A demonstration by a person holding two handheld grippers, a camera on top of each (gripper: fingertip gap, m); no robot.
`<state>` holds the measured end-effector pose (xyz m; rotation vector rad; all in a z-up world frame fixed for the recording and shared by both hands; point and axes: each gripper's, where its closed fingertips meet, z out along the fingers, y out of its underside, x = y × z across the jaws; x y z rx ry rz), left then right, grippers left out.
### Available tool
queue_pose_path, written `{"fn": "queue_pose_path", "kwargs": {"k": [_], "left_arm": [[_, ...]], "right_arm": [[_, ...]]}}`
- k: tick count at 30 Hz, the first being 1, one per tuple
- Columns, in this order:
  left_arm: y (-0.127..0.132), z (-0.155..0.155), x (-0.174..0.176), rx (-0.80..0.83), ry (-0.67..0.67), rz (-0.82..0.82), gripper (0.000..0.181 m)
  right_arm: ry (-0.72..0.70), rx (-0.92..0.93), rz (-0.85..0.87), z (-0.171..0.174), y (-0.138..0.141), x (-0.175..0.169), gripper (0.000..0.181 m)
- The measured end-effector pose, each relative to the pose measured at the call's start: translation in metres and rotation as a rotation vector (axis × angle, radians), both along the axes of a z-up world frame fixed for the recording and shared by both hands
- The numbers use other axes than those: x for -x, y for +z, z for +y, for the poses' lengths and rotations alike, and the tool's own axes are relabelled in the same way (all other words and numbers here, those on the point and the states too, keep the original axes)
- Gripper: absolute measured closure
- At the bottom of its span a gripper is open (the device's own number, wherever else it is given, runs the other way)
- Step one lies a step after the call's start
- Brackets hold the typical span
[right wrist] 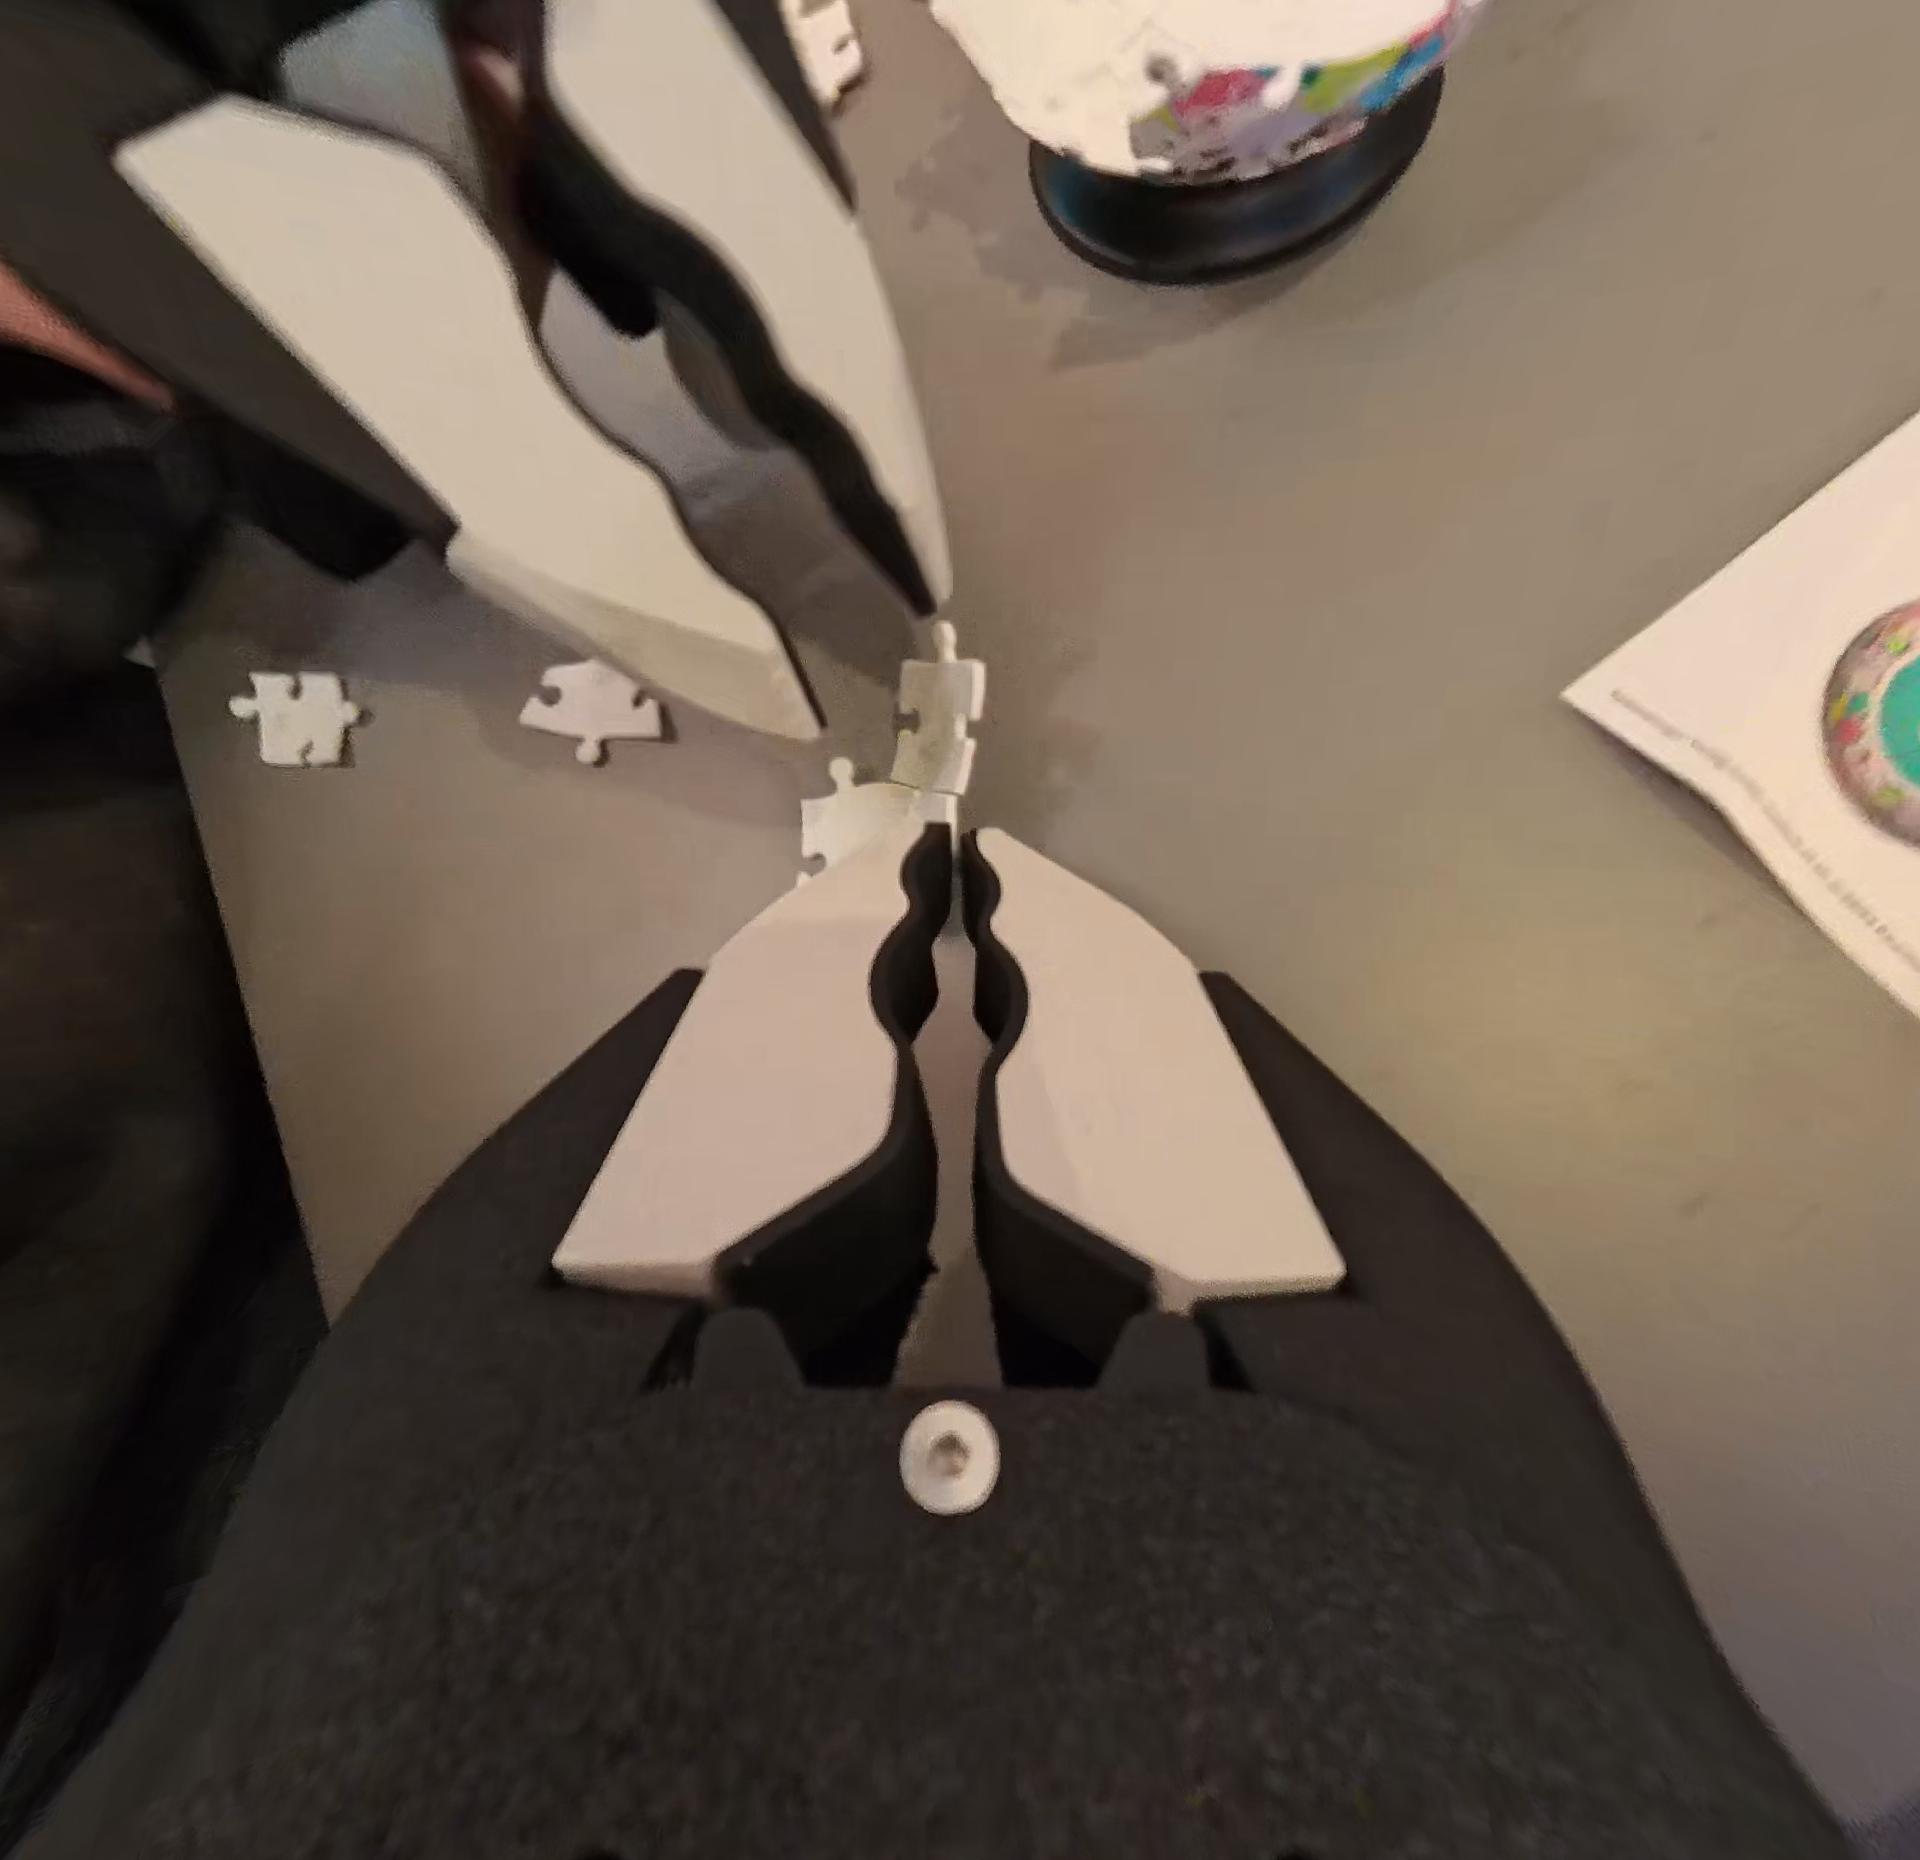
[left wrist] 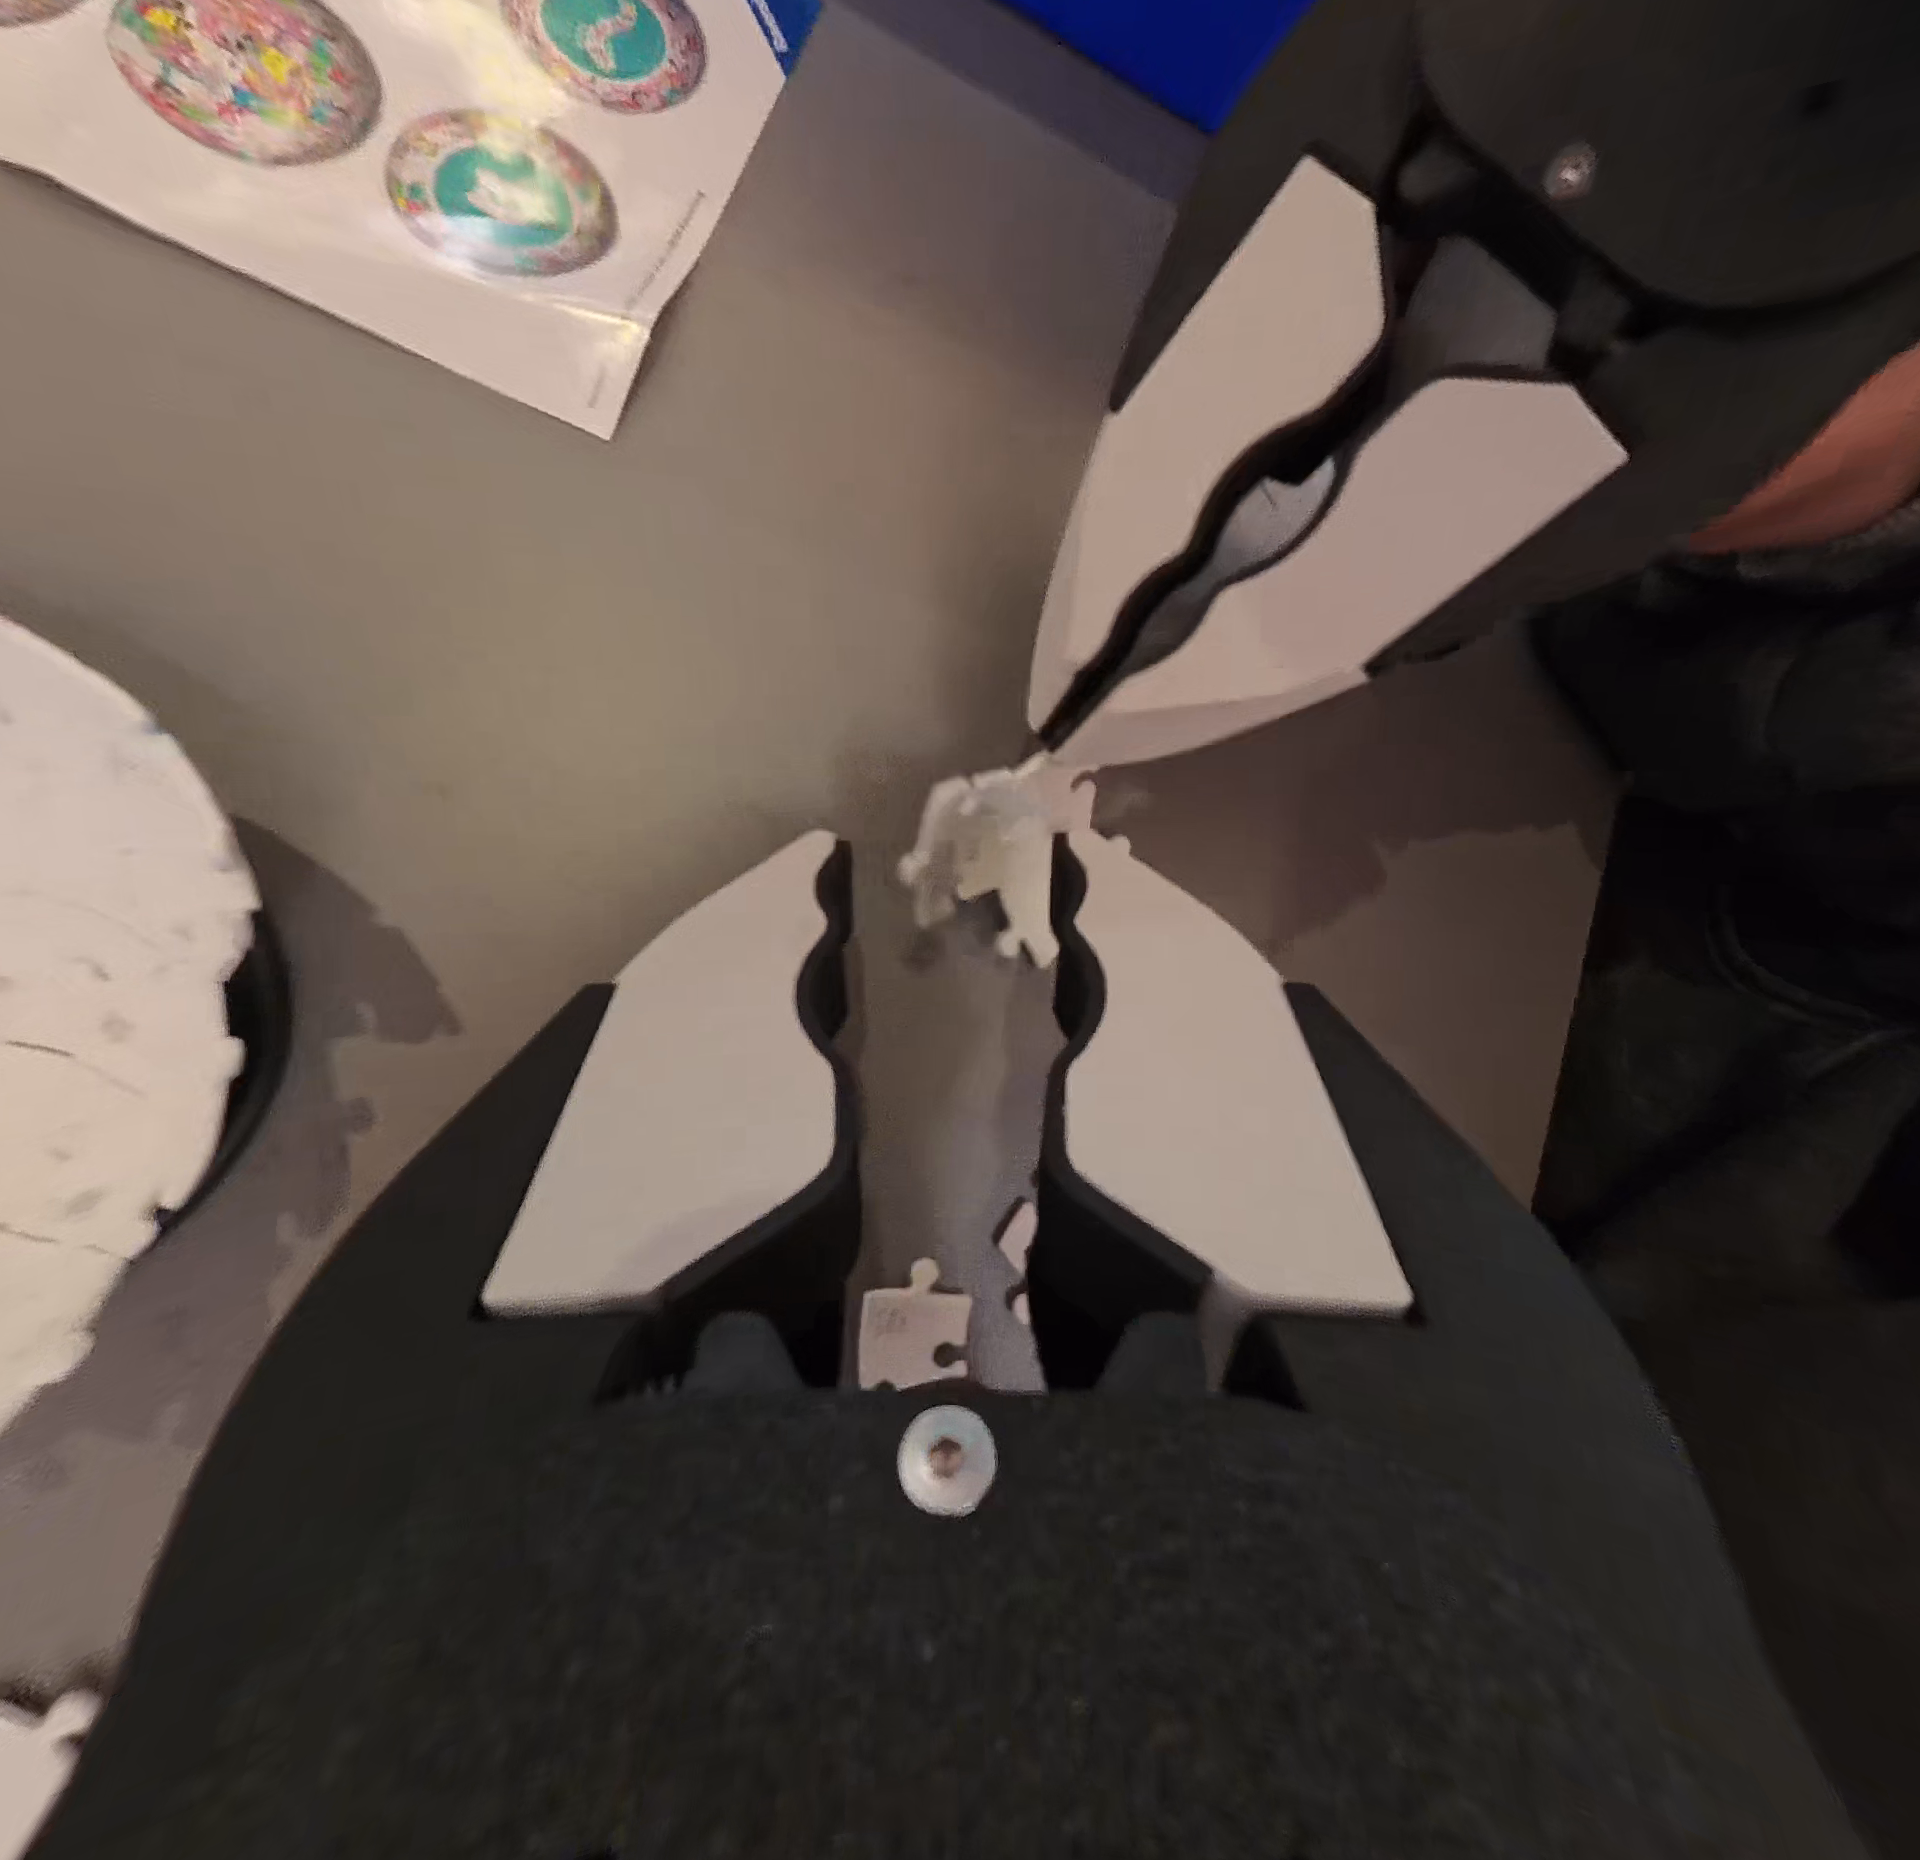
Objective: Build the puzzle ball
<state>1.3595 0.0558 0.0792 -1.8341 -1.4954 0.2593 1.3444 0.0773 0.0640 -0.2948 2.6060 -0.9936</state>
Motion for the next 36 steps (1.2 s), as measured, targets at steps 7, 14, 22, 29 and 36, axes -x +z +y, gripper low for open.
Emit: {"fn": "queue_pose_path", "kwargs": {"k": [7,14,22,29,36], "left_arm": [[0.005,0.011,-0.011,0.002,-0.184,0.022,0.145],[-0.003,0.013,-0.015,0.053,-0.217,0.022,0.178],[0.006,0.014,-0.012,-0.019,-0.192,0.096,0.179],[0.016,0.012,-0.011,-0.038,-0.183,0.143,0.179],[0.026,0.015,-0.01,-0.089,-0.174,0.176,0.179]], "right_arm": [[0.135,0.092,0.154,0.0,0.019,-0.011,0.18],[0.161,0.127,0.142,-0.002,0.028,-0.016,0.18],[0.14,0.241,0.091,-0.007,0.039,-0.012,0.177],[0.097,0.352,-0.042,0.007,0.051,-0.005,0.16],[0.082,0.338,-0.122,0.004,0.044,-0.016,0.172]]}}
